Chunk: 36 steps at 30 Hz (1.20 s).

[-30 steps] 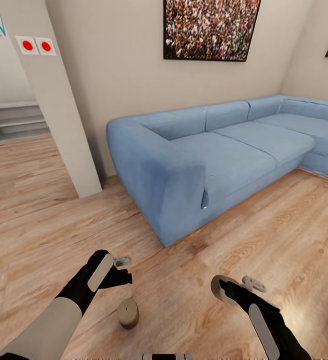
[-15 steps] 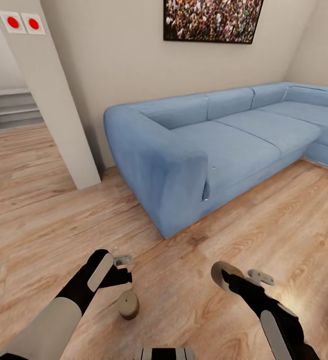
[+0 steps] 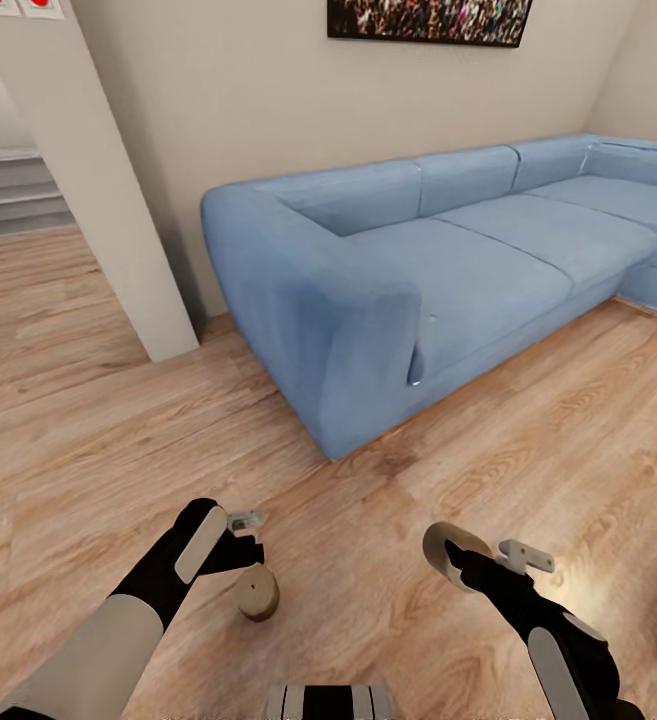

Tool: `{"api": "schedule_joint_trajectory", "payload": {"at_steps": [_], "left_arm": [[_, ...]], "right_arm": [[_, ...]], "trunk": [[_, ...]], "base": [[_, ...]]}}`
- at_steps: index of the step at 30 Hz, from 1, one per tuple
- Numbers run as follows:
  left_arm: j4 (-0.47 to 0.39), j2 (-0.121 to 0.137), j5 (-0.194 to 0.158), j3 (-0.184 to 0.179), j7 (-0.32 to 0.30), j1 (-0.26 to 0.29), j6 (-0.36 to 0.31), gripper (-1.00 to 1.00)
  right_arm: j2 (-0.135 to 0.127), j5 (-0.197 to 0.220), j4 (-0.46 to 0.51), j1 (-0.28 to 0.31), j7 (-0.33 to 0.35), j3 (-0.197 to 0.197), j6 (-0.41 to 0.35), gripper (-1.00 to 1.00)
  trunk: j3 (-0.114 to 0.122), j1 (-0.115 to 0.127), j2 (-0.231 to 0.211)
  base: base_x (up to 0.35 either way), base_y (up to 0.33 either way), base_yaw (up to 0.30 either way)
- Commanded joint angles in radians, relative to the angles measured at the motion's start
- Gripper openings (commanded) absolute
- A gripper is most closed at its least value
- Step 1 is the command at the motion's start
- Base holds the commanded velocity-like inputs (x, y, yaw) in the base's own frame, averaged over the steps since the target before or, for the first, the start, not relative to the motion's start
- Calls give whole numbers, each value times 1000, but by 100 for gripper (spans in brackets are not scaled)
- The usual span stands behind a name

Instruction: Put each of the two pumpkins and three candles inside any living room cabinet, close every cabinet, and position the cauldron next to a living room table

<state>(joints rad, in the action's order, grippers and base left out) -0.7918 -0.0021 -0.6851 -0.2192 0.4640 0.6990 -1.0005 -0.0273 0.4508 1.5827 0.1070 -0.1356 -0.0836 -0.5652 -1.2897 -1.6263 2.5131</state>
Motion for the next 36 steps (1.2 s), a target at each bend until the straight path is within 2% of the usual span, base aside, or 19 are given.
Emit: {"api": "schedule_joint_trajectory", "payload": {"at_steps": [1, 10, 23, 25, 28, 31, 36], "left_arm": [[-2, 1, -9, -3, 9, 0, 1, 100], [-3, 7, -6, -8, 7, -1, 82, 100], [-3, 8, -5, -10, 7, -1, 111, 100], [-3, 8, -4, -21, 7, -1, 127, 100], [-3, 8, -4, -71, 7, -1, 154, 100], [-3, 8, -4, -105, 7, -1, 182, 100], [-4, 5, -4, -121, 6, -1, 194, 100]], "right_arm": [[0, 11, 2, 0, -9, 1, -4, -100], [0, 12, 2, 0, -9, 2, -4, -100], [1, 12, 0, 0, -9, 3, -4, -100], [1, 12, 0, 0, -9, 4, -4, -100], [1, 12, 0, 0, -9, 4, -4, -100], [1, 11, 0, 0, -10, 4, -4, -100], [2, 11, 0, 0, -10, 6, -4, -100]], "trunk": [[-5, 0, 1], [-40, -4, 3], [-90, -10, 6], [-98, -11, 6], [-109, -12, 7], [-109, -12, 7], [-109, -12, 7]], "base": [[0, 0, 0], [0, 0, 0], [0, 0, 0], [0, 0, 0], [0, 0, 0], [0, 0, 0], [0, 0, 0]]}}
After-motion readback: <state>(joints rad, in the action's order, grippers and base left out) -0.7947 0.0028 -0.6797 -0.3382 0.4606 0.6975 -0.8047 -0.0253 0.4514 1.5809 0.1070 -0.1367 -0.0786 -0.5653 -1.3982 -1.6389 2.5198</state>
